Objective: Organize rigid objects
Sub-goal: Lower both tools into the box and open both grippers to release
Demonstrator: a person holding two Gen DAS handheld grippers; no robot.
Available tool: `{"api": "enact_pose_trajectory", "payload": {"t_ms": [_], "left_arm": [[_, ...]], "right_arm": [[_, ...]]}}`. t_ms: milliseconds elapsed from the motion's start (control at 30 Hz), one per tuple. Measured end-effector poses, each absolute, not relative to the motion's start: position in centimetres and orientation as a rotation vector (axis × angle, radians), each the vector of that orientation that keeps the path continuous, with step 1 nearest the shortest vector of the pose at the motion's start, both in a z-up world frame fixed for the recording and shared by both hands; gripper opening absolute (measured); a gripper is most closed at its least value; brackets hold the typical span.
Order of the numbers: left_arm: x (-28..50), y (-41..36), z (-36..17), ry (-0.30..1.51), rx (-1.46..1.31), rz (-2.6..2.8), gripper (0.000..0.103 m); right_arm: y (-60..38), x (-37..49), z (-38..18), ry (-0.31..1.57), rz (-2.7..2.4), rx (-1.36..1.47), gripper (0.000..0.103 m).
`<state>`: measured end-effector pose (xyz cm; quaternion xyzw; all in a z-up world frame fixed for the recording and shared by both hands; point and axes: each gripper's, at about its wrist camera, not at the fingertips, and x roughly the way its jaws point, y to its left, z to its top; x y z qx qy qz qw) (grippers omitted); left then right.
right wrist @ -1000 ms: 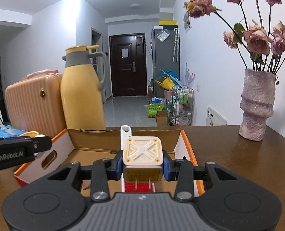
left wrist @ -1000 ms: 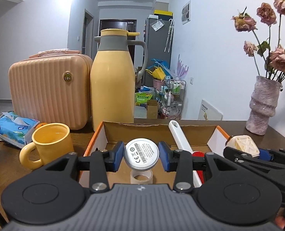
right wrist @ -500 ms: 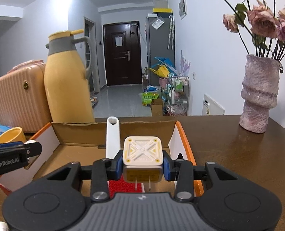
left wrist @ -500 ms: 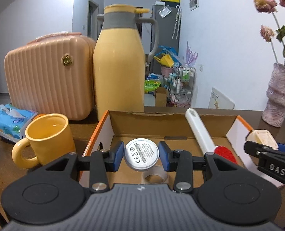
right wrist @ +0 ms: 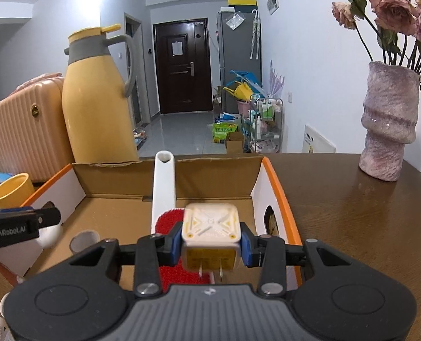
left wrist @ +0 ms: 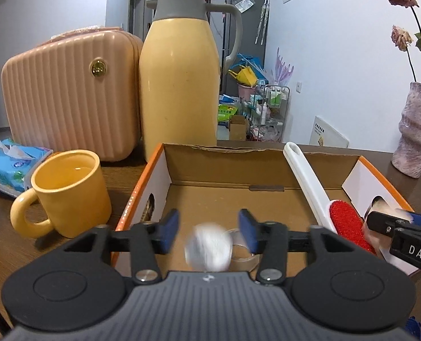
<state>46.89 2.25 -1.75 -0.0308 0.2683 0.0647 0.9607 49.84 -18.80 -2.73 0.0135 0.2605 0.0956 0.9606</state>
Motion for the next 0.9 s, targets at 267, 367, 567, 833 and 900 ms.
{"api": "enact_pose_trajectory", "payload": {"t_ms": [267,367,567,833,900], "left_arm": [[46.0,2.1,-1.0,0.485,-0.049,0.178,0.103],[45.8,2.1,-0.7,0.468,-0.047,0.176,0.103],[45.5,2.0,-0.3,0.461,-0.050,0.178,0.103],[44.1,2.4,0.6,0.445,-0.069,0.176,0.103],[43.7,2.5,0.7,0.442,-0.065,0.174,0.103]], "right_arm": [[-18.7,49.6,-2.5,0.517,0.188,0.016,0.096],[-18.4,49.2,-2.2,0.502,0.186,-0.005,0.103],[-18.0,48.8,-1.7,0.497,0.191,-0.022,0.103],[-18.3,48.0,-0.7,0.486,0.181,0.001,0.103],[-18.4,47.7,-0.4,0.482,0.176,0.009,0.103]]}}
